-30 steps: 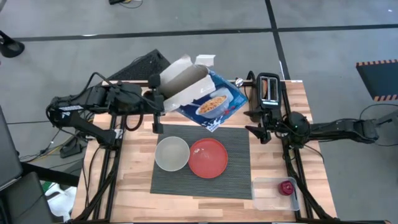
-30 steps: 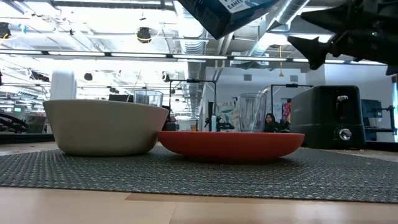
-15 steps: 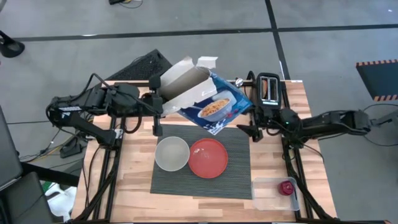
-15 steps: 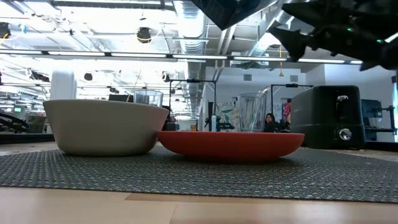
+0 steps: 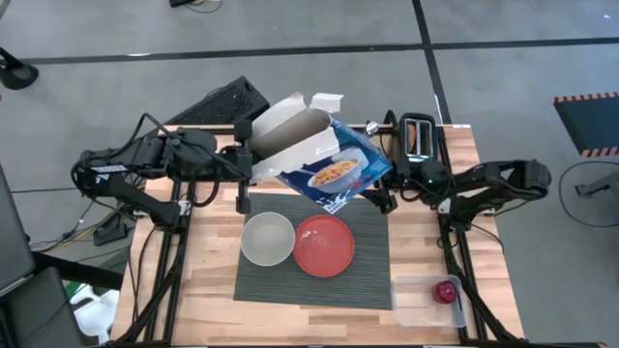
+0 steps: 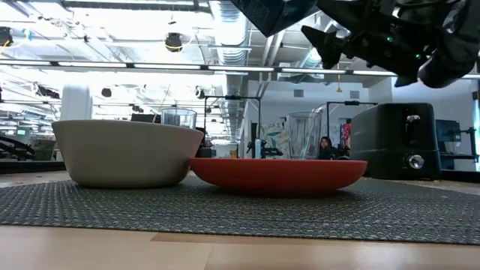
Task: Arrange a breakfast setting
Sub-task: Pour the cereal from the cereal box into the bowl
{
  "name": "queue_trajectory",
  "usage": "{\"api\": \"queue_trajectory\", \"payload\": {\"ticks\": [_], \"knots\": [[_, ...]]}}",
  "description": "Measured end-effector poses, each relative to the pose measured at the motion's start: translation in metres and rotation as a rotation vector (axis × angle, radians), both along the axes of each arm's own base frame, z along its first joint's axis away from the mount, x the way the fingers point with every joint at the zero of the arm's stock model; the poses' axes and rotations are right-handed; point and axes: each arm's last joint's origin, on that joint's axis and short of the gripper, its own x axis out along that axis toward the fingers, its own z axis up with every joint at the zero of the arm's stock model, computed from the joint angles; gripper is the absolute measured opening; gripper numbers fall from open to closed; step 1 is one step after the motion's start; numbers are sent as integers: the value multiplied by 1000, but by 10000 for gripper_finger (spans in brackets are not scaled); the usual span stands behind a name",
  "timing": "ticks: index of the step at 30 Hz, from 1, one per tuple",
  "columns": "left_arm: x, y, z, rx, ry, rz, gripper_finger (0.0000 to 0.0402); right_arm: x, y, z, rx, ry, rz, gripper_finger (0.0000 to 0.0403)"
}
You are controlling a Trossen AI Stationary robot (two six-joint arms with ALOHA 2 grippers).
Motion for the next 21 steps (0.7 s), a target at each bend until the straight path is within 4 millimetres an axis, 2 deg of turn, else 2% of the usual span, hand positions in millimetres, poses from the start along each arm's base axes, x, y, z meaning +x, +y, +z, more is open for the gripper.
{"api": "queue_trajectory", "payload": {"ticks": [7,14,21], "knots": [[-1,0,1,5,-10,11,0,10,-4,7,-79,-20,122,360],[-1,3,1,38,-6,104,0,19,-3,7,-104,25,284,360],[-2,5,1,62,-8,171,0,20,-3,8,-88,15,275,360]]}}
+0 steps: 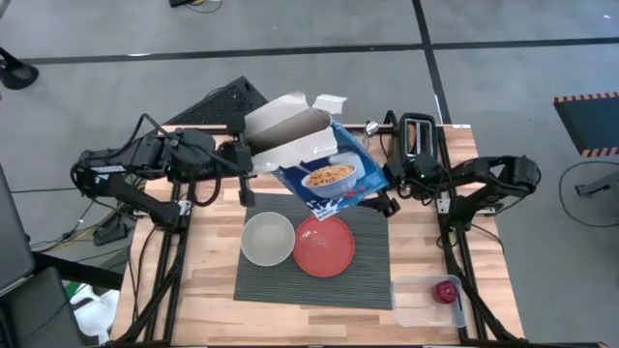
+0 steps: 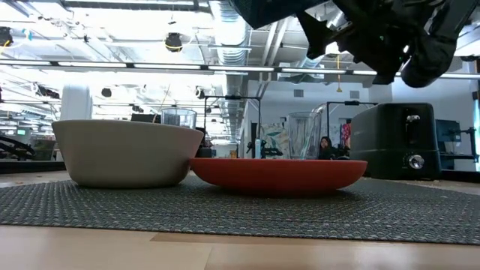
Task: Arrange a breakfast setting
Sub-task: Pour the cereal from the cereal box into the bowl
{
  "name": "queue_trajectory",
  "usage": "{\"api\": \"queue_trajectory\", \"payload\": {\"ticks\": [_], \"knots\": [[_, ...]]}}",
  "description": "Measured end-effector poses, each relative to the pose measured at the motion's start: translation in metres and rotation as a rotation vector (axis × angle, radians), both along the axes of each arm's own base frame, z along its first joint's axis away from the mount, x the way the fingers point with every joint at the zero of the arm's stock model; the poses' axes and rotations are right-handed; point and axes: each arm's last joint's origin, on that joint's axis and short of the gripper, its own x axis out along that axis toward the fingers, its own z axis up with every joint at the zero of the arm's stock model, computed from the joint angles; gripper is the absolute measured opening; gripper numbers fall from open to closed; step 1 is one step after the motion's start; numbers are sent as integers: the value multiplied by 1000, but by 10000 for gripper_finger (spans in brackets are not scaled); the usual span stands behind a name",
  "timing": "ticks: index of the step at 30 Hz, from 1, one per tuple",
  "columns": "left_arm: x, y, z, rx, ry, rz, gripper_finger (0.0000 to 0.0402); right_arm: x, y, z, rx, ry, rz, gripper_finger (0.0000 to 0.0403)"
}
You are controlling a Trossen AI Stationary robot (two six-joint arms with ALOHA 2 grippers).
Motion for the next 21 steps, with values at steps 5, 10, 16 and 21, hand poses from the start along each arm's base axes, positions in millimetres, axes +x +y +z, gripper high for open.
{"api": "queue_trajectory", "payload": {"ticks": [5,10,16,21], "knots": [[5,1,-2,11,1,52,0,5,0,6,56,2,16,360],[12,2,-6,32,22,78,0,8,8,6,62,10,52,360],[17,4,-9,74,45,137,0,9,8,6,136,52,84,360],[17,5,-10,106,51,223,0,9,8,7,183,75,105,360]]}}
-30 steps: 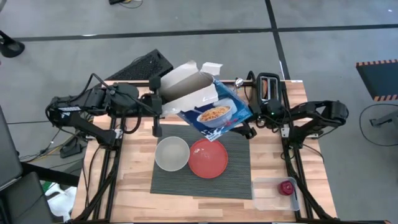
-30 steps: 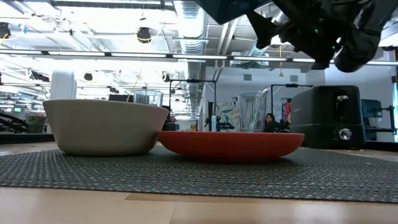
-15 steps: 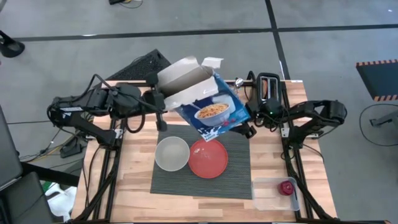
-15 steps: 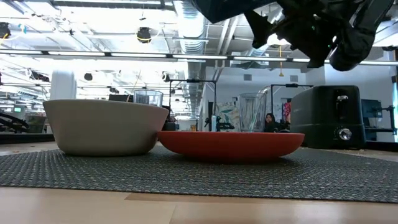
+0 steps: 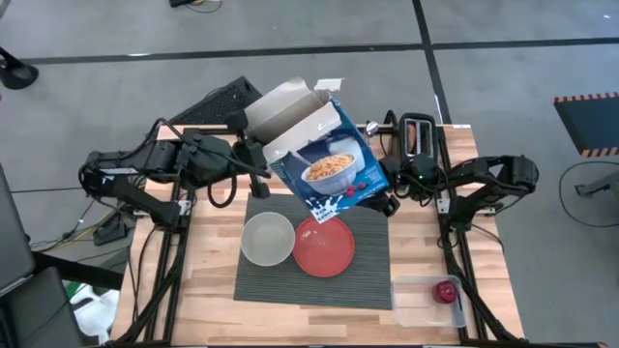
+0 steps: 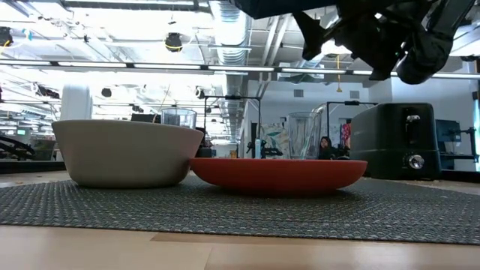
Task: Arrange a breakfast setting
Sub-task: Pour the cereal from the cereal box into the bowl
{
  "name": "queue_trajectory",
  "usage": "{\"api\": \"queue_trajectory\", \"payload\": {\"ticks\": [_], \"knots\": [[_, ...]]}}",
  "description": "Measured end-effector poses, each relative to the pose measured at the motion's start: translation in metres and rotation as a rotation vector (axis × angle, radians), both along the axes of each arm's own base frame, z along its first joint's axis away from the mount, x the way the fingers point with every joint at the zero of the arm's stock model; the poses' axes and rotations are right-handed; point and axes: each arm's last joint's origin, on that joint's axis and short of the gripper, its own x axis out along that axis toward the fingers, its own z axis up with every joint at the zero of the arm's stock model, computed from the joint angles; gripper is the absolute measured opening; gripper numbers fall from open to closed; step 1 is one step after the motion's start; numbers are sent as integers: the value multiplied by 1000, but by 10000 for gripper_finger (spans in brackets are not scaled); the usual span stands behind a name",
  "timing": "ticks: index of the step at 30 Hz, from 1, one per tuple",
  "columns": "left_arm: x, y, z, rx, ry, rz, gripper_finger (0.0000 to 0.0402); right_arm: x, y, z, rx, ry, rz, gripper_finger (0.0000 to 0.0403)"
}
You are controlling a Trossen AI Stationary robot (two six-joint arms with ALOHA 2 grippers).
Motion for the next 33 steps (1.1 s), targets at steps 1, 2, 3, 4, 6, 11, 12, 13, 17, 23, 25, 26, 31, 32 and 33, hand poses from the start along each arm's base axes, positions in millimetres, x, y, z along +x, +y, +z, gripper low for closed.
{"api": "queue_trajectory", "payload": {"ticks": [1,2,3,4,6,11,12,13,17,23,25,26,31,32,33], "knots": [[0,0,0,9,2,17,0,0,0,0,17,7,1,360],[0,1,0,15,3,29,0,0,-1,0,39,15,-5,360],[-1,1,0,20,3,38,0,1,-1,0,62,23,-16,360],[-1,1,0,24,5,45,0,1,-2,-1,82,32,-30,360],[-1,2,0,29,7,56,0,2,-3,-1,118,40,-51,360],[-3,3,1,40,2,88,0,1,-8,0,196,43,-98,360],[-3,3,1,45,5,100,0,1,-8,0,204,42,-102,360],[-3,3,1,48,6,106,0,1,-8,0,208,41,-106,360],[-3,3,0,29,8,74,0,1,-8,0,207,39,-114,360],[-1,6,-2,12,16,75,0,1,-8,0,199,34,-123,360],[0,7,-4,29,28,113,0,1,-9,0,242,47,-121,360],[-1,8,-4,34,36,122,0,1,-9,0,267,52,-120,360],[-2,8,-4,62,48,153,0,2,-10,0,345,67,-119,360],[-2,8,-4,67,52,158,0,2,-10,0,358,73,-113,360],[-2,9,-4,68,54,158,0,2,-10,0,368,76,-108,360]]}}
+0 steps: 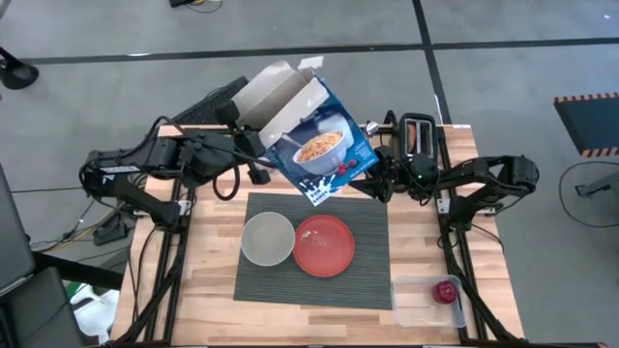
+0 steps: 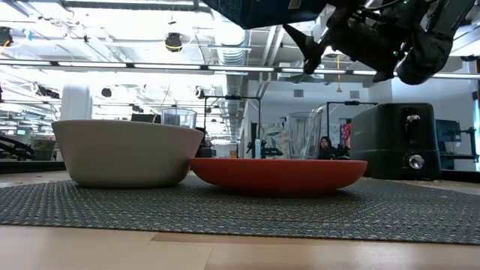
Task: Arrange a breakfast setting
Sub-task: Pour the cereal from the cereal box into the bowl
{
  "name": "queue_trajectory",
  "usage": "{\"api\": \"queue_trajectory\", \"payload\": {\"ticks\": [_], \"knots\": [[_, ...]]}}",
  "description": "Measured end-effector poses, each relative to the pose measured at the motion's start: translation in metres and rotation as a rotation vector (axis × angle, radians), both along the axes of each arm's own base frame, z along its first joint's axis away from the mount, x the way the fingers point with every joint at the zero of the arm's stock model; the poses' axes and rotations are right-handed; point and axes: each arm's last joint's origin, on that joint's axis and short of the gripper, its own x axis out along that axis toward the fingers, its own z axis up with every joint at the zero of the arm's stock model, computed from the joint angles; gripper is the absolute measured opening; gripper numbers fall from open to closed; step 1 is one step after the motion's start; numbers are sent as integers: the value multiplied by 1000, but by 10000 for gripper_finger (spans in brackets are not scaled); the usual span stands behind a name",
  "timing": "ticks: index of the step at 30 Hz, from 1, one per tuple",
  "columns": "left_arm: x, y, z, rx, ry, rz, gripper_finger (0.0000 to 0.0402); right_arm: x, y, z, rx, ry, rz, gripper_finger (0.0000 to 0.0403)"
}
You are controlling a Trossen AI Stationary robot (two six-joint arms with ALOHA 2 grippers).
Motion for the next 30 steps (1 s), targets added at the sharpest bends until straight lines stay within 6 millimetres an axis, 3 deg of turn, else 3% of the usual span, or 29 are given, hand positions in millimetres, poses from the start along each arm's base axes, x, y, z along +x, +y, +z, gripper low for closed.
{"api": "queue_trajectory", "payload": {"ticks": [13,21,30], "knots": [[-1,0,0,17,10,4,0,1,-5,-3,20,25,-68,360],[3,-2,3,-41,-47,-77,0,0,-10,-2,-87,-7,-190,360],[7,-1,4,-104,-93,-140,0,6,-5,9,-300,-78,-184,360]]}}
